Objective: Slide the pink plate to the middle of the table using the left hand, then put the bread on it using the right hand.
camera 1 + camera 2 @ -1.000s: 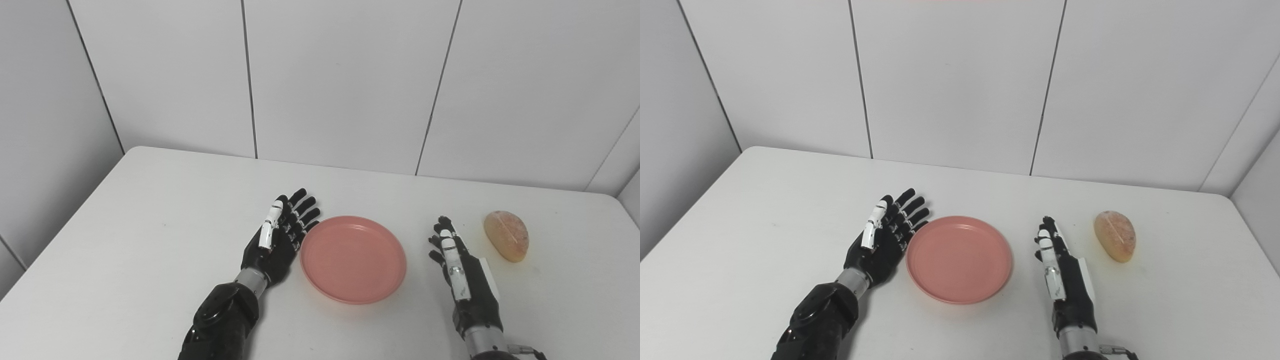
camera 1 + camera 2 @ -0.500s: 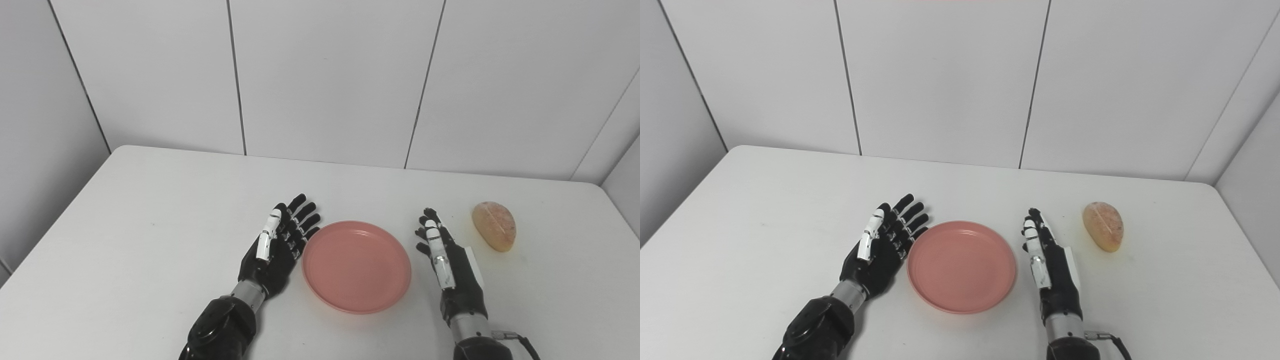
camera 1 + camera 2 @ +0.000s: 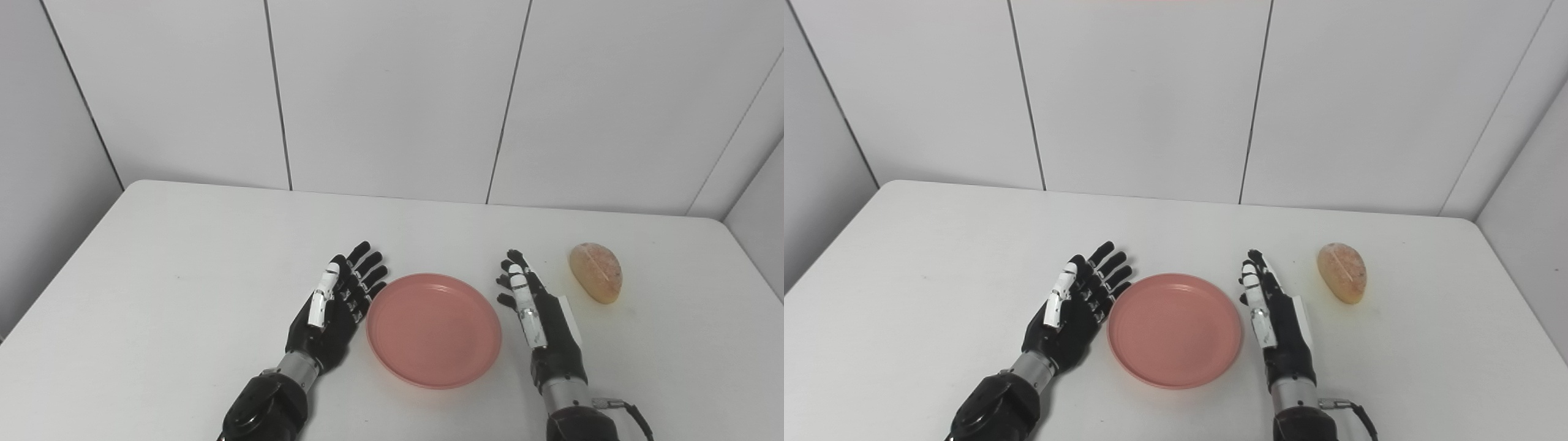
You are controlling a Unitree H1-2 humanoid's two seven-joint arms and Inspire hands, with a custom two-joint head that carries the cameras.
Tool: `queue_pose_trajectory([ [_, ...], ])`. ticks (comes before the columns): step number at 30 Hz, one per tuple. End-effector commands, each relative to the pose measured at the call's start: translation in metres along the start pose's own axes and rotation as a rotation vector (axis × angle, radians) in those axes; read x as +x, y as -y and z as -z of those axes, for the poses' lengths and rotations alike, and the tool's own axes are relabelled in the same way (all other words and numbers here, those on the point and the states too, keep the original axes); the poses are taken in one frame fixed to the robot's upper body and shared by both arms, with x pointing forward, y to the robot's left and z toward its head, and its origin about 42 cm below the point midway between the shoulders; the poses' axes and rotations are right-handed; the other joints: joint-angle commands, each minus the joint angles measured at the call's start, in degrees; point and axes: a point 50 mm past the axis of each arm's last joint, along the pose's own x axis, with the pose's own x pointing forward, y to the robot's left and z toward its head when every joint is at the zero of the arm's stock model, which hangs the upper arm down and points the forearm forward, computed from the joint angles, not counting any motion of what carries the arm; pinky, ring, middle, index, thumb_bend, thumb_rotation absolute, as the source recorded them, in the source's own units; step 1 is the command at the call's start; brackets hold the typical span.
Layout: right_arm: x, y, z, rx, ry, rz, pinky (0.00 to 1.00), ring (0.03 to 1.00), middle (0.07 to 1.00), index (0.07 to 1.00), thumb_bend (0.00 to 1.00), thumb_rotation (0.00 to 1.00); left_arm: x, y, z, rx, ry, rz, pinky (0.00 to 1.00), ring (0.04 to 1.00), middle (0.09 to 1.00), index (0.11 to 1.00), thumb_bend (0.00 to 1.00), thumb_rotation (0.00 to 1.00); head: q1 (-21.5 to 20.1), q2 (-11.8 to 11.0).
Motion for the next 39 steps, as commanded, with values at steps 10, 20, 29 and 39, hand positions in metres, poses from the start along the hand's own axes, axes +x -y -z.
queue_pose_trajectory([
  [10,0.000,-0.004,-0.036,-0.113,0.174,0.038,0.81,0.874,0.901,0.899,0.31,0.95,-0.018,-0.013,0.012,0.012,-0.045,-0.053,0.97,0.949,0.949,0.935,0.35,1.00,-4.92,-1.57],
  [20,0.008,0.013,-0.059,-0.381,0.247,0.145,0.81,0.874,0.891,0.878,0.57,0.82,-0.020,-0.020,0.012,0.007,-0.046,-0.047,0.99,0.967,0.964,0.956,0.35,1.00,-8.71,-2.90],
  [29,0.014,0.034,-0.073,-0.482,0.271,0.249,0.76,0.846,0.876,0.888,0.78,0.62,-0.022,-0.024,0.012,-0.003,-0.035,-0.046,1.00,0.966,0.963,0.955,0.34,1.00,-10.83,-3.44],
  [39,0.023,0.058,-0.083,-0.609,0.297,0.330,0.74,0.842,0.888,0.894,0.81,0.55,-0.023,-0.027,0.011,-0.015,-0.004,-0.064,0.99,0.960,0.959,0.951,0.32,1.00,-13.90,-4.61],
])
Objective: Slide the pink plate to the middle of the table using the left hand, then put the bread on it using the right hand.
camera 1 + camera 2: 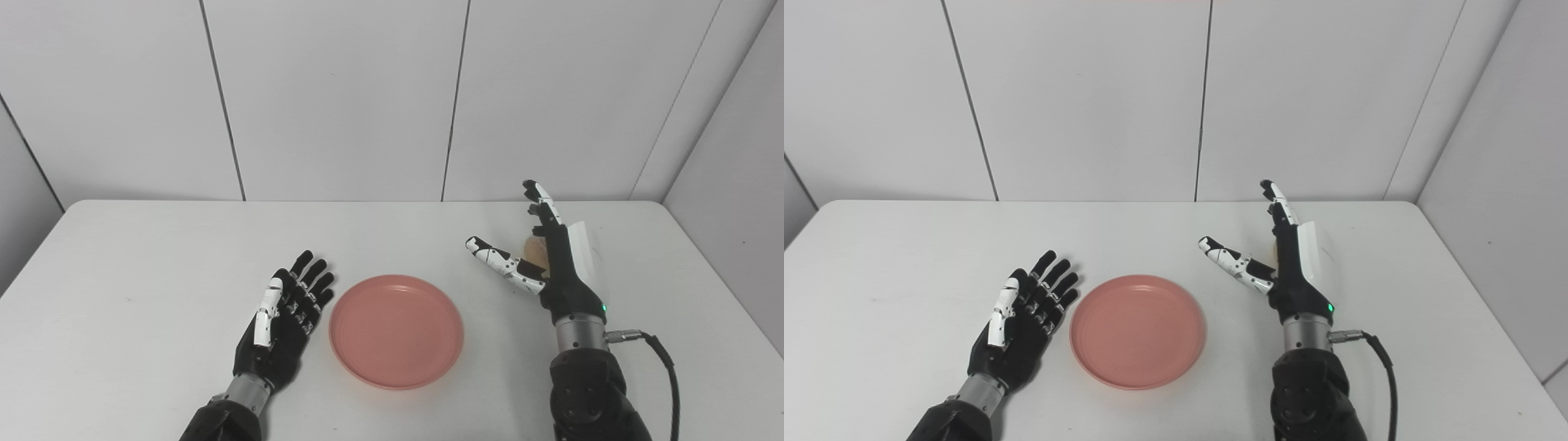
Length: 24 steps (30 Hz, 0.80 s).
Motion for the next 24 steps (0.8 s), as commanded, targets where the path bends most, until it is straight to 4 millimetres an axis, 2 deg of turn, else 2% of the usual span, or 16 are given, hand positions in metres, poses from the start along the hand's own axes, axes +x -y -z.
queue_pose_trajectory([
  [1,0.014,0.016,-0.013,-0.035,0.060,0.077,0.74,0.841,0.888,0.895,0.81,0.54,-0.009,-0.011,0.014,-0.005,-0.045,-0.045,1.00,0.963,0.961,0.953,0.32,1.00,0.08,0.05],
  [7,0.021,0.027,-0.003,-0.150,0.055,0.107,0.69,0.813,0.902,0.913,0.82,0.53,-0.010,-0.012,0.015,-0.002,-0.045,-0.047,0.99,0.966,0.966,0.960,0.32,1.00,-0.56,-0.40],
  [9,0.022,0.031,0.000,-0.196,0.041,0.115,0.63,0.774,0.905,0.922,0.82,0.55,-0.010,-0.013,0.015,-0.007,-0.046,-0.049,1.00,0.970,0.970,0.964,0.31,1.00,-0.78,-0.51],
  [14,0.028,0.041,0.005,-0.264,0.014,0.138,0.71,0.856,0.920,0.934,0.82,0.54,-0.010,-0.015,0.015,-0.039,-0.049,-0.047,1.00,0.977,0.974,0.968,0.31,1.00,-1.99,-0.81],
  [24,0.050,0.061,0.021,-0.420,-0.037,0.141,0.79,0.913,0.947,0.969,0.84,0.56,-0.011,-0.019,0.012,-0.038,-0.059,-0.048,1.00,0.983,0.983,0.982,0.30,1.00,-3.10,-1.25],
])
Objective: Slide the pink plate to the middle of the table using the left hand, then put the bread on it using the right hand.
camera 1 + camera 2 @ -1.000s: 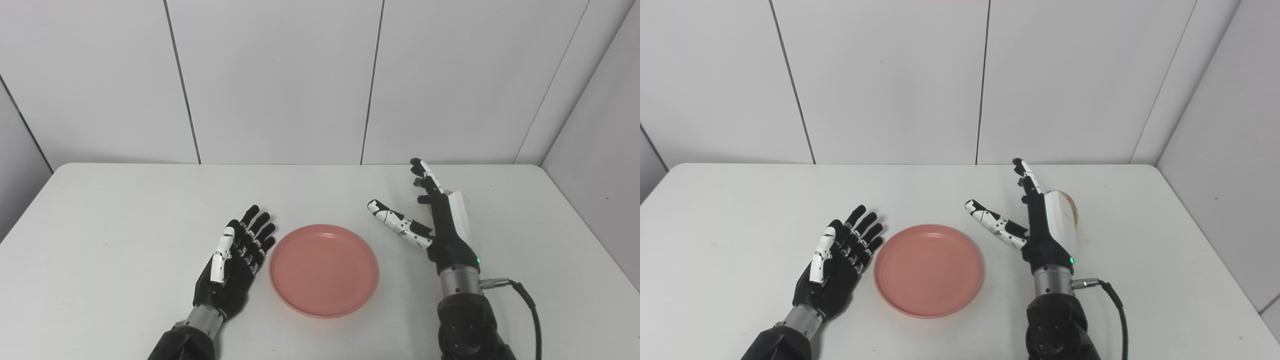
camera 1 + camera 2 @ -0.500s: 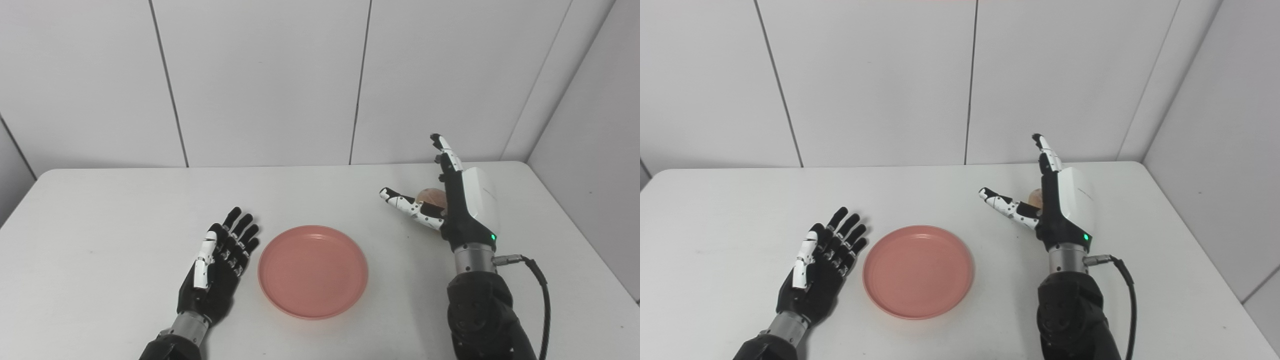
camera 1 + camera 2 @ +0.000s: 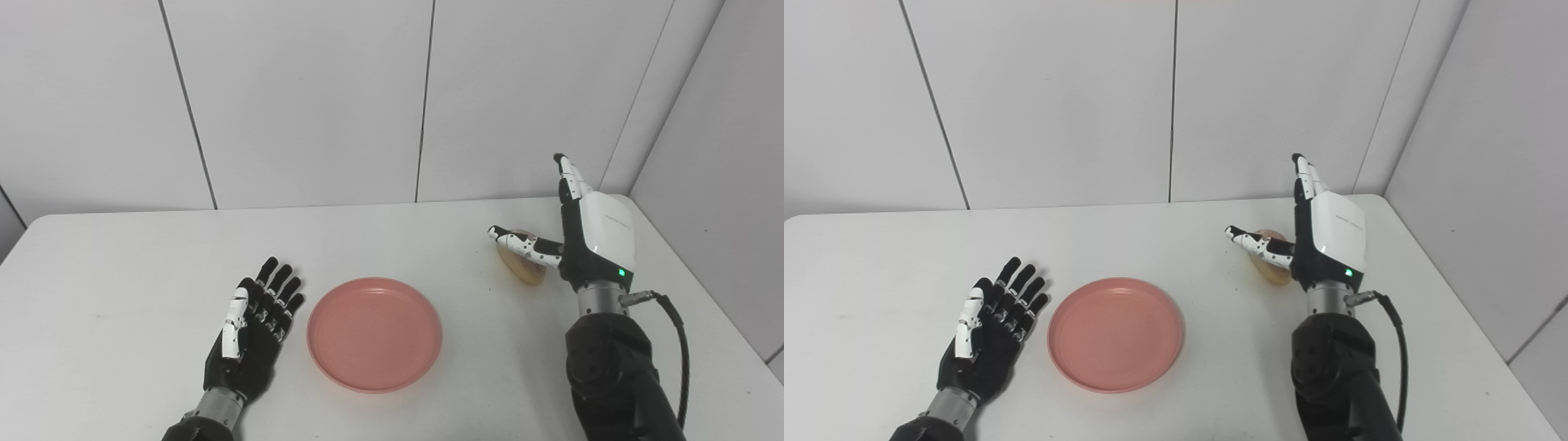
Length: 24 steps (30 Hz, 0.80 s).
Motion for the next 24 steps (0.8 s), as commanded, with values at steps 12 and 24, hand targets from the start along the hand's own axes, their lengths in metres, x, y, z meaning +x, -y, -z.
queue_pose_trajectory([
  [12,0.034,0.000,-0.001,-0.097,-0.109,-0.033,0.90,0.951,0.963,0.965,0.87,0.59,-0.010,-0.015,0.010,-0.007,-0.079,-0.053,1.00,0.986,0.986,0.982,0.29,1.00,-0.57,0.12],
  [24,0.057,-0.017,0.002,-0.090,-0.175,-0.135,0.94,0.961,0.970,0.966,0.89,0.58,-0.011,-0.016,0.009,-0.020,-0.085,-0.061,1.00,0.994,0.995,0.988,0.29,1.00,-0.67,0.56],
])
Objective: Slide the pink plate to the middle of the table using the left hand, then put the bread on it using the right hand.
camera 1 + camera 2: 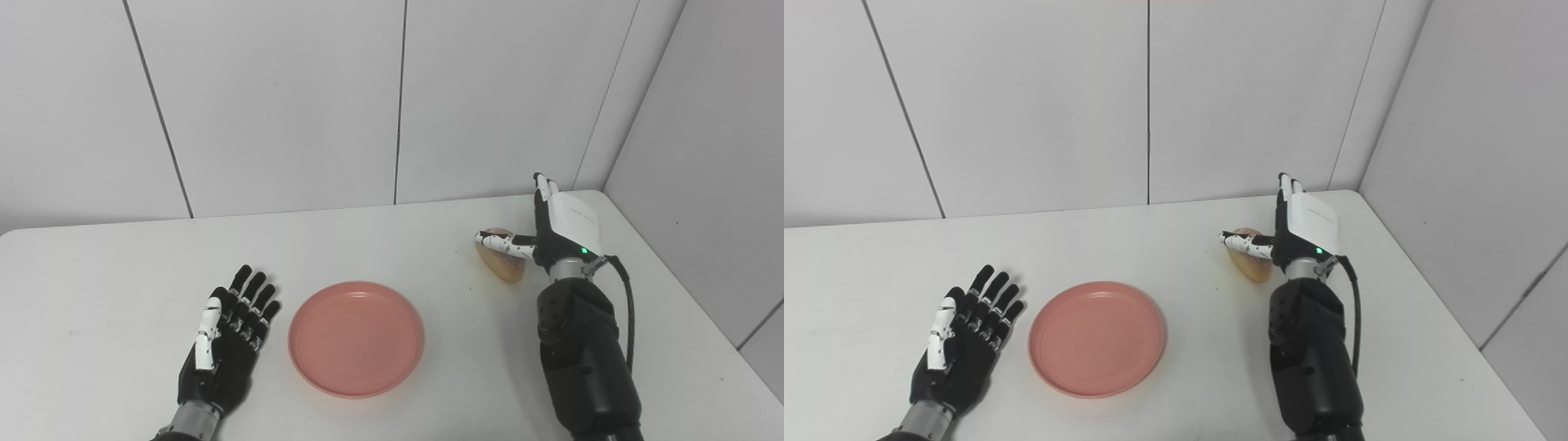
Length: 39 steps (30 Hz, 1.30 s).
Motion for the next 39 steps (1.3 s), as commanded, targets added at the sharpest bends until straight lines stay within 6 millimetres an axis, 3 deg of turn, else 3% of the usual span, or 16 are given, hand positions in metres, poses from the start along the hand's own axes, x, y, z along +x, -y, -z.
queue_pose_trajectory([
  [1,0.011,0.018,-0.015,0.015,0.029,0.054,0.93,0.964,0.971,0.966,0.89,0.58,-0.010,-0.012,0.012,-0.001,-0.084,-0.056,1.00,0.994,0.994,0.986,0.29,1.00,0.29,0.12],
  [25,0.037,0.000,-0.015,-0.034,-0.016,-0.058,0.93,0.945,0.949,0.958,0.90,0.58,-0.013,-0.011,0.009,0.004,-0.088,-0.062,1.00,0.979,0.980,0.977,0.30,1.00,0.68,1.55],
  [39,0.049,-0.008,-0.012,-0.021,-0.030,-0.082,0.75,0.775,0.792,0.814,0.91,0.55,-0.014,-0.011,0.008,0.002,-0.089,-0.063,1.00,0.980,0.982,0.977,0.30,1.00,0.95,2.05],
])
